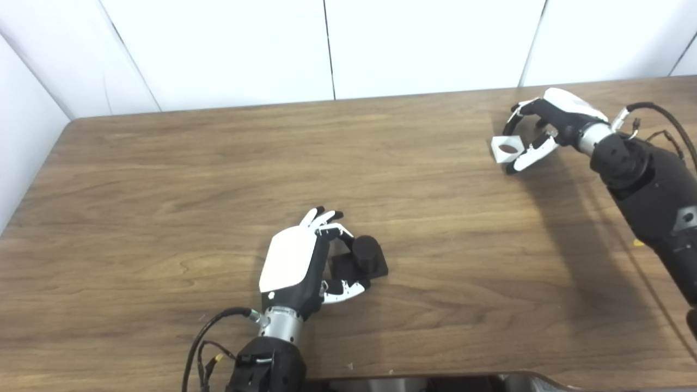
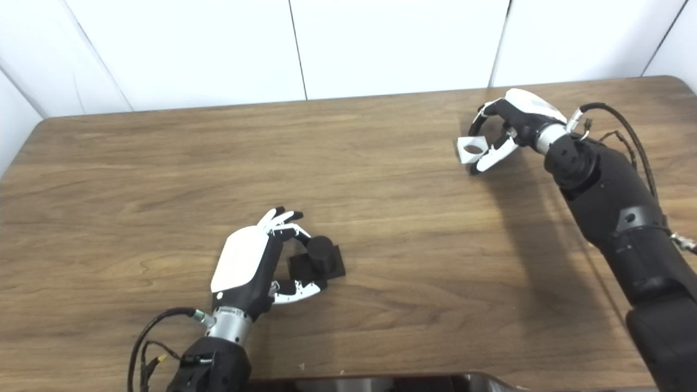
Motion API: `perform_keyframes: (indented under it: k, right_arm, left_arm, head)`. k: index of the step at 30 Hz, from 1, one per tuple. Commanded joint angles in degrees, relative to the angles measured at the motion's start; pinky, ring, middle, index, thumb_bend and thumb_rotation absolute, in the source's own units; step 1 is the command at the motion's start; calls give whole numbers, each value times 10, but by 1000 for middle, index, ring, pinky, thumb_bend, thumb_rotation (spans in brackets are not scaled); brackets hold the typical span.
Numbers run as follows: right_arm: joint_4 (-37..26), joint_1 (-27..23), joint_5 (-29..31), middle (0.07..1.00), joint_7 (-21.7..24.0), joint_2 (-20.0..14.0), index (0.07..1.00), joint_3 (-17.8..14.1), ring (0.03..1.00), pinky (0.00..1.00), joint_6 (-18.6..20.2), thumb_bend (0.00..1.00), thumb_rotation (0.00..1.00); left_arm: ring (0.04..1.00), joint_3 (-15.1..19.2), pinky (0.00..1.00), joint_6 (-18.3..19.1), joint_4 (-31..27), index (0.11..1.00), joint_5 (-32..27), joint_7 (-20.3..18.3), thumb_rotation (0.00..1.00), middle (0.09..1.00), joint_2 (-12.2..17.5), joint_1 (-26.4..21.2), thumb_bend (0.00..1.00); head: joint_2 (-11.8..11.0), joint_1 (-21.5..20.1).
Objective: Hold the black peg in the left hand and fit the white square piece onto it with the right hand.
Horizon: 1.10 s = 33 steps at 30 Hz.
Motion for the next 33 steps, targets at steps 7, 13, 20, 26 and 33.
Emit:
perform_keyframes:
  k: [7,13,20,26,33]
  right_arm:
    - [-8,-27,5,876,-16,-3,488,-9,918,840,-18,526,139]
    - [-9,-26,1,871,-21,-3,487,-8,912,832,-20,525,139]
    - [-16,-23,0,876,-21,-7,488,-8,919,837,-23,526,144]
    - [-27,-17,5,871,-26,-10,487,-13,918,842,-34,526,145]
    - [-101,8,16,870,-13,-15,488,-31,936,893,-26,526,145]
  left_arm:
    - [950,-2,799,-6,-7,486,7,4,75,866,-10,10,507]
    - [951,-1,815,-4,-5,486,9,4,76,868,-11,9,507]
    - [951,0,813,-4,-6,486,9,6,75,867,-13,8,507]
    - [955,-1,826,-3,-5,486,10,4,75,869,-13,7,507]
    - [953,0,836,-4,-1,486,8,6,75,865,-13,5,507]
  head:
    - [1,-1]
    - [1,0]
    - [1,-1]
    - [1,0]
    - [2,1]
